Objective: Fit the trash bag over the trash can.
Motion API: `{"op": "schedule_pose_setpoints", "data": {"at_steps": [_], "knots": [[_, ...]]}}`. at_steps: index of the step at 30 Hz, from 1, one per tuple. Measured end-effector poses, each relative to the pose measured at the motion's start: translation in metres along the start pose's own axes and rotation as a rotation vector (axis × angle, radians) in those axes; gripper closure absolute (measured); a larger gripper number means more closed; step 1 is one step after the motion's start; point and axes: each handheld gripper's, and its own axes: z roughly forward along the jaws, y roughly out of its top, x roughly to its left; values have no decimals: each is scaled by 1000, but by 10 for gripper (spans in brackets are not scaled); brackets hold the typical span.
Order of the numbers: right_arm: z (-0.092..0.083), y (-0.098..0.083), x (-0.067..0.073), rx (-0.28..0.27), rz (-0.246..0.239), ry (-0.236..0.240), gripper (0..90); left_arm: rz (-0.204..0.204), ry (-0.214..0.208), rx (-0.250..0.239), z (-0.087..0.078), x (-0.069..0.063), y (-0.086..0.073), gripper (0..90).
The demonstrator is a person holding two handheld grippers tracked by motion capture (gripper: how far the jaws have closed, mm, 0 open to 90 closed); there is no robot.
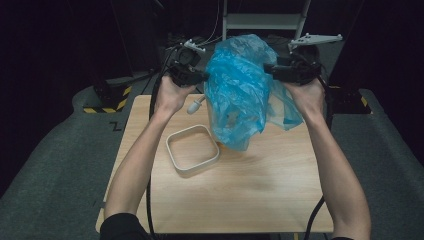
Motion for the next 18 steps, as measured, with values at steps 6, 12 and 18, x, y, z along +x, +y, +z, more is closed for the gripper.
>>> {"op": "schedule_pose_setpoints", "data": {"at_steps": [6, 12, 18], "knots": [[0, -7, -18, 27, 46, -43, 337, -28, -28, -24, 4, 0, -4, 894], [25, -24, -28, 82, 114, 102, 468, -57, -60, -50, 6, 3, -7, 891], [30, -19, -7, 106, 35, 163, 849, -64, -72, -92, 1, 2, -6, 890]]}}
